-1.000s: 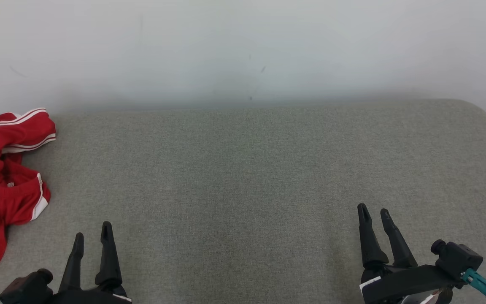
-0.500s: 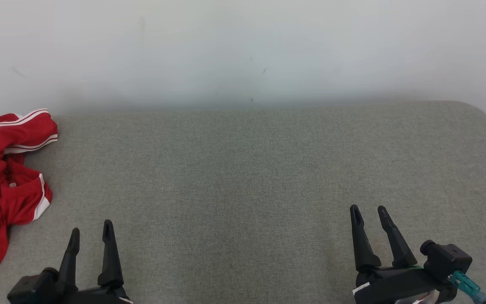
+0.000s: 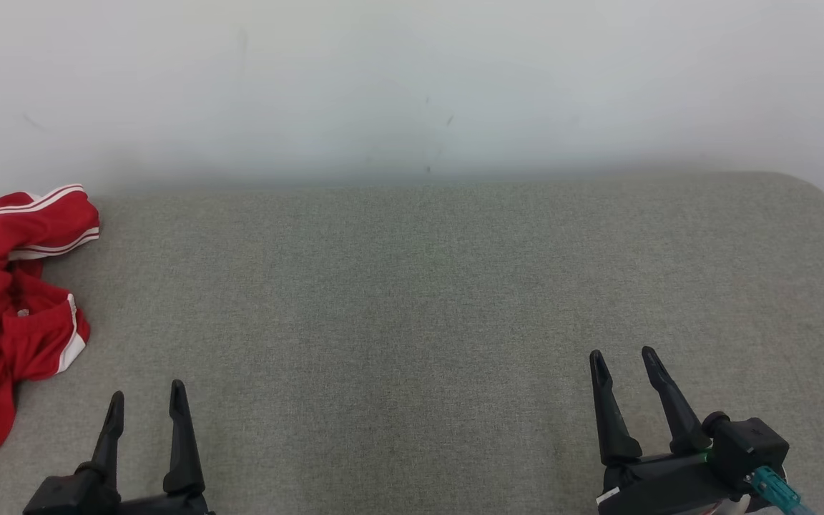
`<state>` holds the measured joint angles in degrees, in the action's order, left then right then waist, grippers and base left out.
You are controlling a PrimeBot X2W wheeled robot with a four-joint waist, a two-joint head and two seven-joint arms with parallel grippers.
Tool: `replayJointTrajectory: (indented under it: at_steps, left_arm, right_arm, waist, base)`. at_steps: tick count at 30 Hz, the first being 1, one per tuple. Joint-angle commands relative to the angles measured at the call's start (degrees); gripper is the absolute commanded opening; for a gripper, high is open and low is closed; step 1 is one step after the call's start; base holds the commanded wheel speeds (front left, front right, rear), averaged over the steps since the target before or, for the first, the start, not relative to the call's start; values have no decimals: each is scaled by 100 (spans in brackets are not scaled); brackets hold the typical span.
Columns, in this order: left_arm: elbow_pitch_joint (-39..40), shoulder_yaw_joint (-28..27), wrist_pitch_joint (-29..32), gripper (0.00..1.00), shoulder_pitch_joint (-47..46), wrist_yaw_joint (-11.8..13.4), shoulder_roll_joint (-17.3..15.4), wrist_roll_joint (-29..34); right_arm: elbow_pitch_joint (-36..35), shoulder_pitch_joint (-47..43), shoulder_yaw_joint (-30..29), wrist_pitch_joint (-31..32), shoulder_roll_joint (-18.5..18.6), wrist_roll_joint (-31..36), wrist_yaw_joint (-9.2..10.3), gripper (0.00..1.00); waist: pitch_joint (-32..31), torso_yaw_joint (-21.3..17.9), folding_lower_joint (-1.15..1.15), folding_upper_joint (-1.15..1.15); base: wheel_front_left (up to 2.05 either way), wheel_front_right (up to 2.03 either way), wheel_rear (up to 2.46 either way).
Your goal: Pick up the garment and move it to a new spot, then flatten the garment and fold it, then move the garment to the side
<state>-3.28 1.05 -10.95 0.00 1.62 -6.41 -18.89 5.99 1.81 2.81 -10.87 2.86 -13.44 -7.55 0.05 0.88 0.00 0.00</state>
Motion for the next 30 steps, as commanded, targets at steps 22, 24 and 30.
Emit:
replayJointTrajectory:
  at_steps: [22,24,30]
  left_arm:
    - [96,22,348,100,207,443,-129,1098]
    - [181,44,369,100,225,449,-145,1194]
    - [353,121,346,100,304,320,-223,1278]
  right_arm:
    - [284,-10,-358,-289,2,1213,10,100]
    - [291,2,-393,-281,1,1327,11,100]
    - [252,8,-435,-243,0,1560,11,100]
  waist:
    - [-18,-43,0,0]
    - [-17,-45,0,0]
    - [-13,-54,0,0]
  base:
    - [0,0,0]
    - [0,0,0]
    - [0,0,0]
